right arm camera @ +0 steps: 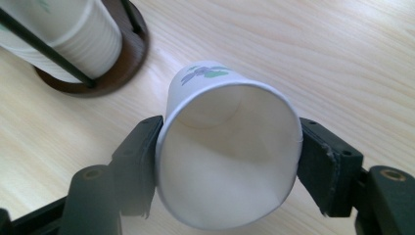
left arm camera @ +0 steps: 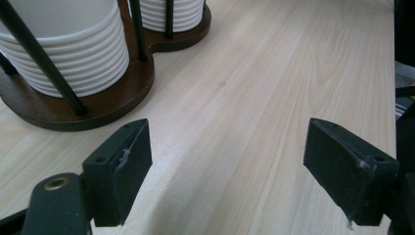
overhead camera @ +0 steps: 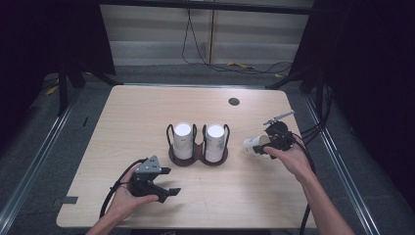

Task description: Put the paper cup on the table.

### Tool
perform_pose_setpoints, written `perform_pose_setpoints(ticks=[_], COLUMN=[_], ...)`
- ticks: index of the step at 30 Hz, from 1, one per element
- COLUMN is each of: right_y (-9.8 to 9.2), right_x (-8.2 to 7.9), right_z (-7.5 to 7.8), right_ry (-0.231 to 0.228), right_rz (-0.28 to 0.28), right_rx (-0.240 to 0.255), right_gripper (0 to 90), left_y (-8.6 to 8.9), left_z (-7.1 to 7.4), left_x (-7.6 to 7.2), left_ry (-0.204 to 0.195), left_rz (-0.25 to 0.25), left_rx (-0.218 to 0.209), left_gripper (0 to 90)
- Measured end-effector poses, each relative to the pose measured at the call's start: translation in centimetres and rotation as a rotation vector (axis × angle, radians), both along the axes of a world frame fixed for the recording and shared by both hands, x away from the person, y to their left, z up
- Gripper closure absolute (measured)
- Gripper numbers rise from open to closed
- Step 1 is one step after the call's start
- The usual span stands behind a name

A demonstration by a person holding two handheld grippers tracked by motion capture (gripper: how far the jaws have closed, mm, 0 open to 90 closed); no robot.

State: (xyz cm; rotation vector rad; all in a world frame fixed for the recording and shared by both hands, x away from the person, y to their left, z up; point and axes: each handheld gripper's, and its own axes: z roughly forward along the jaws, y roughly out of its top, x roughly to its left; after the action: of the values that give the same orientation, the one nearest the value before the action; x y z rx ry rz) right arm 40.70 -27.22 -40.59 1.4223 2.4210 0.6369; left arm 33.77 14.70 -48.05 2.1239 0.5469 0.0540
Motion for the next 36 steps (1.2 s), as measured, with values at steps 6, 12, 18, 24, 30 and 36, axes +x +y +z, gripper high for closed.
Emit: perform_pose_setpoints(ticks=[6,12,18,24,30,36], right_y=[0.6,1.0,1.6,2.2,2.2,1.9], right_x=[0.9,1.3,2.1,2.7,2.9,2.6], right_z=[-0.3,0.0,-0.4,-0.6,-0.3,0.7], right_ry=[0.029,0.06,0.08,0.079,0.083,0.115], right_rz=[-0.012,-0.012,-0.016,-0.008,0.003,0.024], right_rx=[-0.095,-0.175,-0.215,-0.198,-0.188,-0.227], right_gripper=[29.7,29.0,26.3,24.2,27.8,27.7], left_y=[0.1,0.1,0.1,0.0,0.0,0.0], left_z=[-0.1,-0.1,-0.2,-0.3,-0.3,-0.3], left_x=[0.1,0.2,0.1,0.1,0.1,0.1], left_ry=[0.003,0.001,0.008,0.01,0.008,0.004], left_rz=[0.016,0.013,0.015,0.006,0.006,0.005], left_rx=[0.002,-0.001,0.004,-0.001,0.0,0.0], left_gripper=[18.1,18.1,18.1,18.1,18.1,18.1])
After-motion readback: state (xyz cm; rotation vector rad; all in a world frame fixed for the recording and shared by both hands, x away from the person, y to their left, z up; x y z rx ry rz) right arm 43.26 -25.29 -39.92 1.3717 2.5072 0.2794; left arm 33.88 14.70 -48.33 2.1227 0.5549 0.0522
